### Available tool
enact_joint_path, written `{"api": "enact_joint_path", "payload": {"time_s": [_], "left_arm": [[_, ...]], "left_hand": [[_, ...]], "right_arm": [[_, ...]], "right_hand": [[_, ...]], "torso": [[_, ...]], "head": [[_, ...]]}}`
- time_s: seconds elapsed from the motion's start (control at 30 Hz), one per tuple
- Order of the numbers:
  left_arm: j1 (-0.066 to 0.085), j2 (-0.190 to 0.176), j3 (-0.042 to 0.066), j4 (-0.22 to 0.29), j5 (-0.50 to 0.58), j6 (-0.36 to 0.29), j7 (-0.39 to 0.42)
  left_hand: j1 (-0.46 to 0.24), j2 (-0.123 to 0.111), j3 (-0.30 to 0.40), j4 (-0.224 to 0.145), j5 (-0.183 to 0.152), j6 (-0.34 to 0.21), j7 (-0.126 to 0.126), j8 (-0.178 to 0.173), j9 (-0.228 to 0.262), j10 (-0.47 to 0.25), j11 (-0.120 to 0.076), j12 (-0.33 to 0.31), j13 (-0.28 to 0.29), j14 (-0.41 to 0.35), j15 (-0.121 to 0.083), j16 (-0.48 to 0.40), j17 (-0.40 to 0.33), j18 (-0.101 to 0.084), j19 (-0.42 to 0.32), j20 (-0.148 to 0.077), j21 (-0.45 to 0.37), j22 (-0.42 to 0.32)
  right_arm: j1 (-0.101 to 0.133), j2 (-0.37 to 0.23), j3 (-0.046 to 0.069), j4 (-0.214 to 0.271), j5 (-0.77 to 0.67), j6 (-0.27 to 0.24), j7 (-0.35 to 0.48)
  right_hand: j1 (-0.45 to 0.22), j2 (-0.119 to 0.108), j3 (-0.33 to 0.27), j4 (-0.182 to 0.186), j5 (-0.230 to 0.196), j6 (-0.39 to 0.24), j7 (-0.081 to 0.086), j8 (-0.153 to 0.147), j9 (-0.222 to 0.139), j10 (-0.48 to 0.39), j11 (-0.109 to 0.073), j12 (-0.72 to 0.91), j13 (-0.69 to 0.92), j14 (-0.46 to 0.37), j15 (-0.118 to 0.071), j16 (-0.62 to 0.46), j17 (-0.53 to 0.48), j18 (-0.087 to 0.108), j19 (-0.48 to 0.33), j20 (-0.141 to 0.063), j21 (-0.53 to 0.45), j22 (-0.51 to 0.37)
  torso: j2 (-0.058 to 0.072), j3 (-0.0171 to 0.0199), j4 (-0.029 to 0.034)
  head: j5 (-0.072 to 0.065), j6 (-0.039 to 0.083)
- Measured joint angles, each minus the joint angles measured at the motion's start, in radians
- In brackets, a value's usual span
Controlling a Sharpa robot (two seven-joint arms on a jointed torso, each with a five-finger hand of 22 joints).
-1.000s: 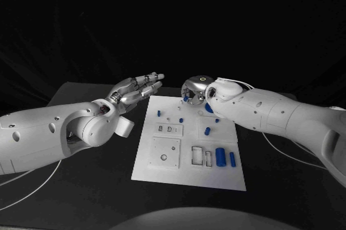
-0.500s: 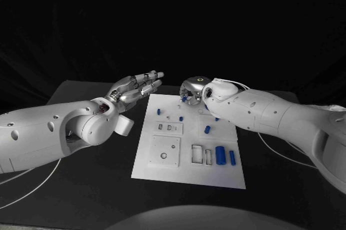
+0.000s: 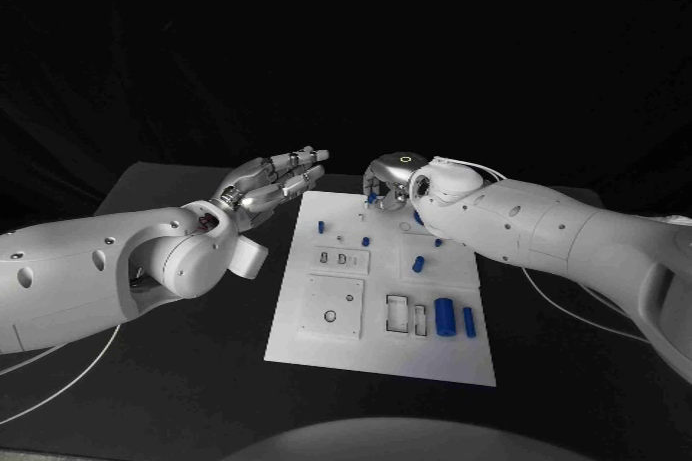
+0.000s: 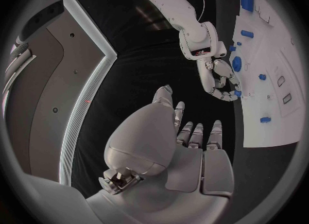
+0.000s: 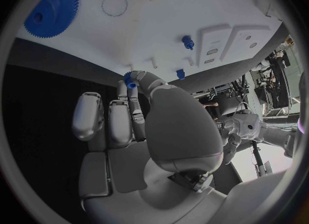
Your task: Assemble the parts on the task board
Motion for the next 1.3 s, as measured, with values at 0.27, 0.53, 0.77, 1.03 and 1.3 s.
{"api": "enact_joint_path", "payload": {"time_s": [0.27,0.53,0.77,1.03,1.3], "left_arm": [[0.001,-0.004,0.000,0.009,0.000,-0.008,-0.001],[0.004,-0.004,0.000,0.015,0.000,-0.010,-0.003],[0.005,-0.008,0.001,0.029,0.000,-0.012,-0.004],[0.006,-0.013,0.001,0.040,0.000,-0.012,-0.005],[0.006,-0.015,0.001,0.040,0.000,-0.012,-0.006]], "left_hand": [[0.000,0.000,0.000,0.000,0.000,0.008,0.000,0.004,0.001,0.000,0.000,0.000,0.000,0.000,0.000,0.000,0.001,0.000,0.000,0.000,0.000,0.000],[0.000,0.000,0.000,0.000,0.000,0.008,0.000,0.004,0.001,0.002,0.002,0.000,0.000,0.000,0.000,0.000,0.001,0.000,0.000,0.000,0.000,0.000],[0.000,0.000,0.000,0.000,0.000,0.007,0.000,0.004,0.001,0.004,0.004,0.000,0.000,0.000,0.000,0.000,0.001,0.000,0.000,0.000,0.000,0.000],[0.000,0.000,0.000,0.000,0.000,0.007,0.000,0.004,0.001,0.004,0.004,0.005,0.001,0.000,0.000,0.000,0.001,0.000,0.000,0.000,0.000,0.000],[0.000,0.000,0.000,0.000,0.000,0.007,0.000,0.004,0.001,0.004,0.004,0.005,0.001,0.000,0.000,0.000,0.001,0.000,0.000,0.000,0.000,0.000]], "right_arm": [[0.016,-0.011,0.000,0.022,-0.003,-0.002,-0.012],[0.030,-0.020,0.001,0.038,-0.005,-0.002,-0.022],[0.033,-0.024,0.001,0.052,-0.007,0.001,-0.028],[0.035,-0.026,0.002,0.064,-0.008,0.007,-0.029],[0.035,-0.026,0.002,0.070,-0.008,0.012,-0.030]], "right_hand": [[-0.001,-0.001,0.000,0.000,-0.002,0.000,0.000,-0.005,0.000,0.000,0.000,-0.003,0.001,0.000,0.000,0.000,-0.001,0.000,0.000,0.000,0.000,0.001],[-0.001,-0.001,0.000,0.000,-0.004,-0.004,-0.004,-0.005,0.000,0.000,0.000,-0.004,0.002,-0.002,0.002,-0.004,-0.004,0.000,0.000,0.000,0.000,0.001],[-0.001,-0.002,0.000,0.000,-0.005,-0.008,0.001,-0.017,0.001,0.000,0.000,-0.007,0.001,-0.004,0.004,-0.008,-0.010,0.000,0.002,0.002,0.000,0.002],[-0.001,-0.002,0.002,0.003,-0.006,-0.015,0.001,-0.022,0.001,0.000,0.000,-0.012,0.000,-0.007,0.007,-0.008,-0.013,0.000,0.004,0.004,0.000,0.003],[-0.004,-0.004,0.005,0.000,-0.007,-0.018,0.004,-0.023,0.001,0.000,0.000,-0.012,0.000,-0.007,0.007,-0.008,-0.014,0.000,0.004,0.004,0.000,0.004]], "torso": [[0.013,0.0021,0.0014],[0.027,0.0039,0.0041],[0.038,0.0039,0.0081],[0.042,0.0014,0.0107],[0.042,-0.0002,0.0119]], "head": [[-0.006,0.007],[-0.009,0.011],[-0.015,0.013],[-0.015,0.011],[-0.013,0.007]]}}
